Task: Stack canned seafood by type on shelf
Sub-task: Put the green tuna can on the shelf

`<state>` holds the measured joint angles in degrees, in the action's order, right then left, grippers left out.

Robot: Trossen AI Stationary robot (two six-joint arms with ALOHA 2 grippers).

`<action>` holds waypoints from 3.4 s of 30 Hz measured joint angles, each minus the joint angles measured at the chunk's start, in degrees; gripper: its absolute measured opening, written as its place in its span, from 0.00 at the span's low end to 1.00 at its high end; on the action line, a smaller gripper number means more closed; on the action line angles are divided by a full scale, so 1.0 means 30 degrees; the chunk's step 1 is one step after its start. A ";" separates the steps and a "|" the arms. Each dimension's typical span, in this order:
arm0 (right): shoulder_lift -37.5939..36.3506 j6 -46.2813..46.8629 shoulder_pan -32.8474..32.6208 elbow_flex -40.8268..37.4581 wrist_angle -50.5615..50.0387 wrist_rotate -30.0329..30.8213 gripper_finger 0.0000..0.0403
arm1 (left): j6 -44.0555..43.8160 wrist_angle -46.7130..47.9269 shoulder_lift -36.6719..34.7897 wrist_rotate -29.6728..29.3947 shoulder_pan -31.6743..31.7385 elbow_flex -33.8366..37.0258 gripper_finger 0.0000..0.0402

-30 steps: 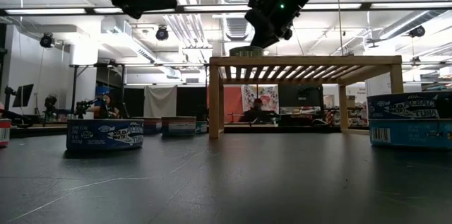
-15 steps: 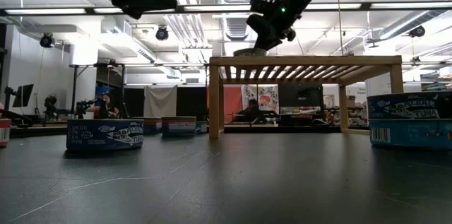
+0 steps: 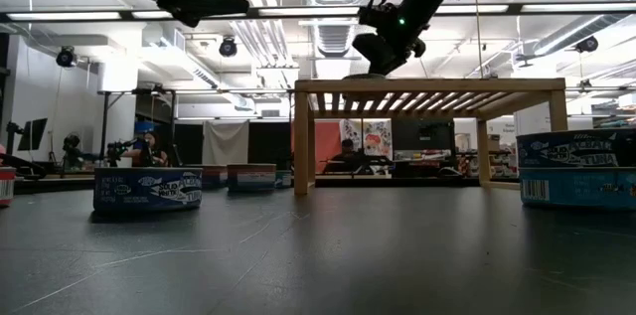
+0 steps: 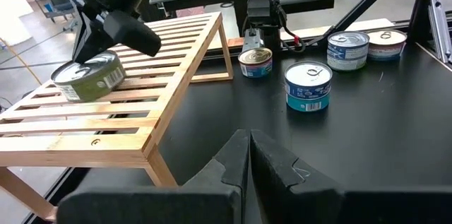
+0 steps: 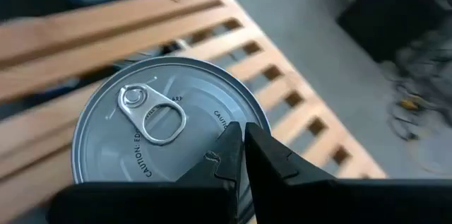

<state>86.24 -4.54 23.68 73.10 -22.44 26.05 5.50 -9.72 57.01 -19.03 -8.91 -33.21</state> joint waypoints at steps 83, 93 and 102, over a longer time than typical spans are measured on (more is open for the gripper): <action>-0.1080 0.0799 0.3497 0.0219 0.0347 -0.6120 0.03 | -0.0087 -0.1068 0.0000 0.0009 -0.0002 0.0015 0.00; -0.0967 0.1439 0.3497 0.0219 -0.1797 -0.6174 0.03 | 0.0295 -0.1455 0.0004 0.0009 -0.0004 0.0007 0.00; -0.0291 0.1140 0.3497 0.0262 -0.1075 -0.6104 0.03 | 0.0379 -0.1545 0.0000 0.0011 0.0000 0.0007 0.00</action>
<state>85.36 -1.11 34.17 73.89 -25.67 7.74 6.63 -14.35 57.01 -18.99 -8.91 -33.19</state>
